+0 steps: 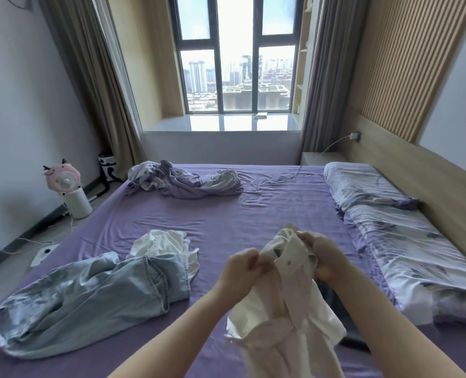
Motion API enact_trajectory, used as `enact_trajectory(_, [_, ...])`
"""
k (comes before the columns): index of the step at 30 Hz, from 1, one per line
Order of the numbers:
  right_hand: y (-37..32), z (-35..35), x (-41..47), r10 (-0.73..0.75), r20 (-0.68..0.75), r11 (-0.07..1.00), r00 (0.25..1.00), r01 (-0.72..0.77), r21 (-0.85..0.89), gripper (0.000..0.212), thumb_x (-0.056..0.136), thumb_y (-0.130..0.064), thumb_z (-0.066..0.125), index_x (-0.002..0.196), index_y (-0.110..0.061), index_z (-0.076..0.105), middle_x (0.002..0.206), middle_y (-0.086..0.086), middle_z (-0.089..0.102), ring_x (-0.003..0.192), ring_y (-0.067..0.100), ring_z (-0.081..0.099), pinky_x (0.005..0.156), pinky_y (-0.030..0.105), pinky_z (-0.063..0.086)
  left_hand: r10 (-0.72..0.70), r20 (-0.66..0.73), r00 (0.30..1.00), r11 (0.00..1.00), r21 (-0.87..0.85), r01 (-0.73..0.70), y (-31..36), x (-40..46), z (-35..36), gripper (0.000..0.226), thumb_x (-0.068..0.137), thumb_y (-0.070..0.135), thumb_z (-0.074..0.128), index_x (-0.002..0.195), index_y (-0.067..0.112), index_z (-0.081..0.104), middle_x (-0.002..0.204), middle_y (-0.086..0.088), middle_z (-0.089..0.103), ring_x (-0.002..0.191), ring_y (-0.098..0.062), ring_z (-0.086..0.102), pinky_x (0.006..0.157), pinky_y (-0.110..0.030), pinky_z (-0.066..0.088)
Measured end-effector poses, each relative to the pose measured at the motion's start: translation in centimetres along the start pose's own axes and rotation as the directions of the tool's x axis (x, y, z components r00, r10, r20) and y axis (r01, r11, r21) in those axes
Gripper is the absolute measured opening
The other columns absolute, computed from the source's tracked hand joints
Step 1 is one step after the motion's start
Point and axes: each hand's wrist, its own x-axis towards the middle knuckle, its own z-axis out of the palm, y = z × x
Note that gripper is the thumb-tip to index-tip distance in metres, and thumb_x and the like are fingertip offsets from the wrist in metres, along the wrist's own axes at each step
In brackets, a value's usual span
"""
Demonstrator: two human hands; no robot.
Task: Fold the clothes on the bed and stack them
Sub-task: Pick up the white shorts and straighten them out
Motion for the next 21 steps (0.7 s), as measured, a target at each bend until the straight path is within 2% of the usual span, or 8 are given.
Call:
enact_trajectory(3, [0.1,-2.1,-0.3,-0.241,-0.141,0.901,0.960,0.167,-0.401,0.014,0.095,-0.008,0.048,0.094,-0.003,0.062,0.086,0.014,0.064,0.068,0.017,0.058,0.059,0.027,0.048,-0.041,-0.002,0.999,0.989,-0.143,0.040,0.2,1.5,-0.5,0.028,0.084,0.021,0.069,0.065,0.011,0.051,0.059,0.007,0.038,0.055,-0.005,0.032,0.052,-0.024,0.028])
enact_trajectory(5, [-0.1,-2.2,-1.3,-0.355,-0.185,0.824,0.916,0.214,-0.525,0.010,0.094,-0.018,0.054,0.087,-0.014,0.060,0.095,0.014,0.065,0.075,0.015,0.059,0.064,0.029,0.048,-0.095,-0.033,0.995,0.961,-0.263,0.083,0.6,2.2,-0.9,0.029,0.086,0.024,0.067,0.071,0.003,0.054,0.061,0.000,0.041,0.059,-0.011,0.036,0.053,-0.029,0.029])
enact_trajectory(8, [-0.8,-0.4,-3.7,-0.349,0.003,0.782,0.937,0.293,-0.550,0.038,0.082,-0.050,0.061,0.107,-0.024,0.053,0.106,-0.002,0.060,0.094,0.006,0.057,0.074,0.025,0.048,-0.149,-0.072,0.986,0.917,-0.383,0.110,1.3,3.3,-1.4,0.027,0.086,0.030,0.068,0.070,0.010,0.060,0.060,-0.001,0.045,0.059,-0.015,0.039,0.052,-0.028,0.029])
enact_trajectory(10, [-0.5,1.2,-4.7,-0.299,0.158,0.696,0.941,0.328,-0.638,0.061,0.077,-0.043,0.068,0.129,-0.031,0.038,0.109,-0.006,0.055,0.098,0.006,0.055,0.075,0.022,0.045,-0.135,-0.086,0.987,0.926,-0.365,0.095,1.7,4.0,-1.8,0.025,0.089,0.029,0.064,0.070,0.012,0.063,0.059,0.002,0.048,0.058,-0.012,0.041,0.053,-0.027,0.032])
enact_trajectory(11, [0.1,1.5,-4.7,-0.316,0.202,0.581,0.927,0.357,-0.731,0.069,0.077,-0.034,0.069,0.135,-0.033,0.033,0.112,-0.004,0.054,0.100,0.009,0.054,0.075,0.021,0.043,-0.121,-0.075,0.990,0.930,-0.358,0.087,1.8,4.2,-2.0,0.027,0.090,0.031,0.063,0.074,0.009,0.064,0.062,0.000,0.051,0.060,-0.013,0.043,0.056,-0.029,0.034])
enact_trajectory(13, [0.9,1.5,-4.2,-0.434,0.212,0.376,0.876,0.390,-0.841,0.062,0.076,-0.022,0.064,0.133,-0.030,0.040,0.109,-0.002,0.055,0.097,0.014,0.053,0.070,0.017,0.036,-0.079,-0.067,0.995,0.947,-0.316,0.054,2.1,4.6,-2.9,0.028,0.091,0.032,0.061,0.076,0.008,0.065,0.063,0.003,0.053,0.062,-0.009,0.045,0.059,-0.028,0.036])
enact_trajectory(17, [0.4,0.6,-3.8,-0.427,0.219,0.486,0.877,0.428,-0.762,0.036,0.074,-0.013,0.061,0.101,-0.035,0.054,0.082,-0.005,0.061,0.068,-0.002,0.054,0.056,0.009,0.039,-0.051,-0.174,0.983,0.987,-0.161,0.022,1.5,5.7,-6.0,0.021,0.091,0.028,0.061,0.083,0.011,0.071,0.068,0.004,0.063,0.064,-0.007,0.050,0.062,-0.026,0.040])
enact_trajectory(21, [-0.7,-0.2,-3.1,-0.294,0.308,0.702,0.905,0.423,-0.573,0.041,0.066,-0.010,0.057,0.105,-0.023,0.059,0.086,0.004,0.061,0.073,0.008,0.056,0.061,0.021,0.046,-0.175,-0.088,0.981,0.927,-0.349,0.134,1.0,5.6,-7.3,0.027,0.093,0.025,0.059,0.088,0.000,0.067,0.075,-0.009,0.060,0.070,-0.017,0.051,0.062,-0.029,0.041])
